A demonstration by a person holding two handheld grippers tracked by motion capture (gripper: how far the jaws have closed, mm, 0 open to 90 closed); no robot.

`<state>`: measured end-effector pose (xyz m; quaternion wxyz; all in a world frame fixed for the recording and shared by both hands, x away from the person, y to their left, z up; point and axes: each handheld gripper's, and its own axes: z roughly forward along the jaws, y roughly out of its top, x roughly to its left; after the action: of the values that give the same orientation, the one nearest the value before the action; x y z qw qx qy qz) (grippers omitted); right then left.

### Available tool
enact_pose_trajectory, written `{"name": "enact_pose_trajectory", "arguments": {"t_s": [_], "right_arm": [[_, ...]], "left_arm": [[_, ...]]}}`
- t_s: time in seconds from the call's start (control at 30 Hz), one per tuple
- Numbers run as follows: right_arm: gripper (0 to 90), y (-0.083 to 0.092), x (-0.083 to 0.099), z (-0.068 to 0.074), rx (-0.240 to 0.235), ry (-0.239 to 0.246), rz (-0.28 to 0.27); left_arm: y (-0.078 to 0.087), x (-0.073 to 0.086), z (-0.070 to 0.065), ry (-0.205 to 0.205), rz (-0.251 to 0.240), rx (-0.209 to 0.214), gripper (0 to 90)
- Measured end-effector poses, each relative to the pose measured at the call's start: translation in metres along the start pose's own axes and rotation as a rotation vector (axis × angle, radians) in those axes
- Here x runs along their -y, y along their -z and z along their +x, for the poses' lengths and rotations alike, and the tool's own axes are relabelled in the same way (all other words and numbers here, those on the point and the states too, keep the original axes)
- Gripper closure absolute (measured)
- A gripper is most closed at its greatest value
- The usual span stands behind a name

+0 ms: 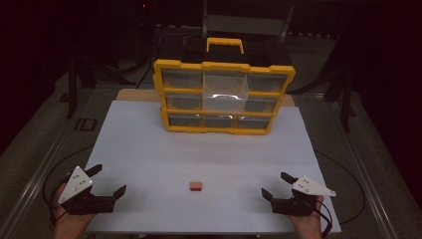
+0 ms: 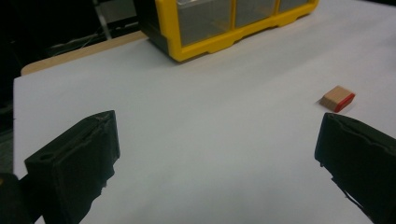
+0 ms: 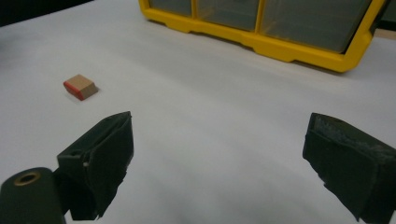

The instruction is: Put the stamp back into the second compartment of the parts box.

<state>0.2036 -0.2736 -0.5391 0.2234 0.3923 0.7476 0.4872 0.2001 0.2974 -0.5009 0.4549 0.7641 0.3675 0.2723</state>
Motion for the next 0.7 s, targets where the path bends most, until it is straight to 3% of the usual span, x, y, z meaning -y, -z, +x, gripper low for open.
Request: {"name": "enact_pose_trajectory", "arguments": {"t_s": [0.37, 0.7], "right_arm": [[7.8, 0.000, 0.000, 0.006, 0.012, 0.028, -0.012], [7.8, -0.008, -0.001, 0.011, 0.016, 0.058, 0.016]], "left_arm": [[-0.001, 0.001, 0.000, 0.016, -0.028, 0.000, 0.4], [-0.012, -0.009, -0.002, -0.021, 0.046, 0.025, 0.4]]}}
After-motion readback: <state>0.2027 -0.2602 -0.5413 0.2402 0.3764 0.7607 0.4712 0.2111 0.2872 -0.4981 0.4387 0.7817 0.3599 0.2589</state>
